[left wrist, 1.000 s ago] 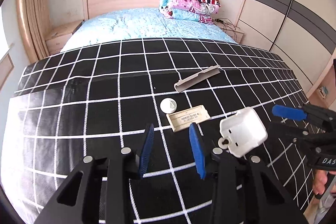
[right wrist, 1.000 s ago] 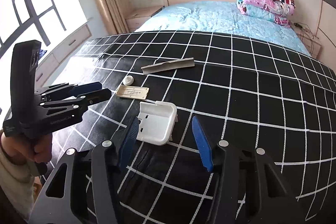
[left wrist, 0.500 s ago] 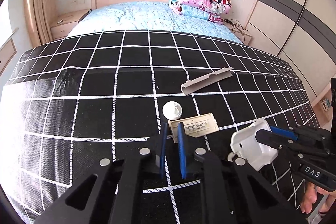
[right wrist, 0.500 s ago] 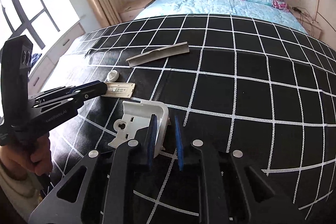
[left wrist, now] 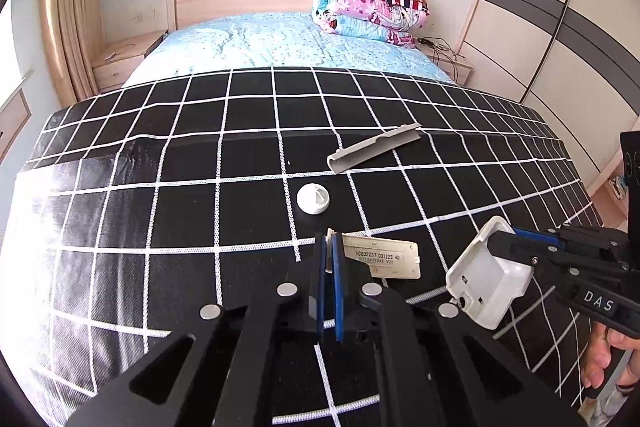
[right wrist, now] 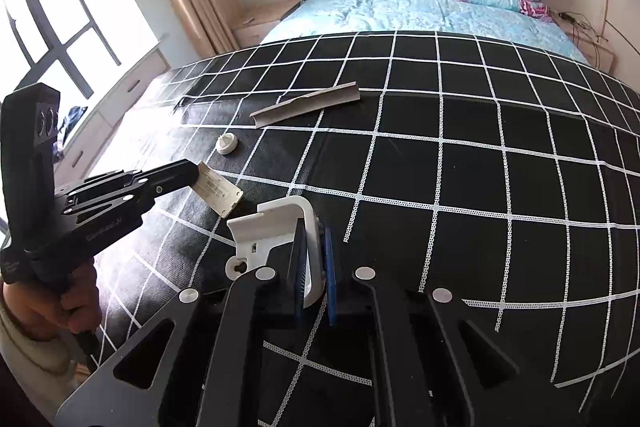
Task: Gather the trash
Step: 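Grasp the pill card with the left tool while the right tool grasps the white plastic clip, then carry the pill card and white clip with both tools over the trash bin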
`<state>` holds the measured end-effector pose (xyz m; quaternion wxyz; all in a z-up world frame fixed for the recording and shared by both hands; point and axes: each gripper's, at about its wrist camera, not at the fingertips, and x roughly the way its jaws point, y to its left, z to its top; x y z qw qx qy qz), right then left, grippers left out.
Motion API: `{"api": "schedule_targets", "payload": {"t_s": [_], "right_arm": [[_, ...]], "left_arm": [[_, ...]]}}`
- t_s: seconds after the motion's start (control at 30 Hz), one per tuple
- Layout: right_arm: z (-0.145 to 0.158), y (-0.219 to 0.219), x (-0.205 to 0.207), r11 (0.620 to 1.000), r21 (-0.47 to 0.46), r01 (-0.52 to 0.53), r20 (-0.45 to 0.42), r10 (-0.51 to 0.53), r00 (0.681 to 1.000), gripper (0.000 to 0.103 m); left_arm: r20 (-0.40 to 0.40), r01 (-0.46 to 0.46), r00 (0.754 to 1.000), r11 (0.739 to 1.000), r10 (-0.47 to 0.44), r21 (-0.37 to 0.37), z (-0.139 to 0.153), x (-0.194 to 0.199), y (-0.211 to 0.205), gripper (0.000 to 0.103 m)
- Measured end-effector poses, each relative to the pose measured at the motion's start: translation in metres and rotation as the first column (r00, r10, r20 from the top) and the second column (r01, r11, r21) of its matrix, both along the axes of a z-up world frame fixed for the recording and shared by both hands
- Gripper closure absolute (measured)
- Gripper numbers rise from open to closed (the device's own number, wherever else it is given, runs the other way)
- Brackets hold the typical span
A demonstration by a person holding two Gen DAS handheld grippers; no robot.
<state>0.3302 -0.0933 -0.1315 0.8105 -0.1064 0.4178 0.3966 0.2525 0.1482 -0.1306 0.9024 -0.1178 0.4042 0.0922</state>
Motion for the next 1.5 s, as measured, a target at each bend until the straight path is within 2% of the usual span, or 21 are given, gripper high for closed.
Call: {"api": "schedule_targets", "payload": {"t_s": [0.47,0.87,1.17,1.5], "right_arm": [[0.035,-0.031,-0.054,1.000,0.016,-0.014,0.104,0.012,0.994,0.094],[0.039,-0.072,-0.111,0.999,0.025,-0.035,0.137,0.031,0.990,0.094],[0.034,-0.103,-0.154,0.997,0.013,-0.071,0.143,0.069,0.987,0.094],[-0.001,-0.134,-0.181,0.997,-0.012,-0.072,0.066,0.072,0.995,0.094]], "left_arm": [[0.064,0.046,0.997,0.997,-0.049,0.056,0.041,-0.058,-0.039,0.100],[0.102,0.106,0.988,0.988,-0.118,0.116,0.064,-0.125,-0.083,0.100],[0.084,0.154,0.983,0.978,-0.166,0.139,0.053,-0.172,-0.118,0.100],[0.038,0.227,0.972,0.964,-0.234,0.137,0.029,-0.204,-0.154,0.100]]}}
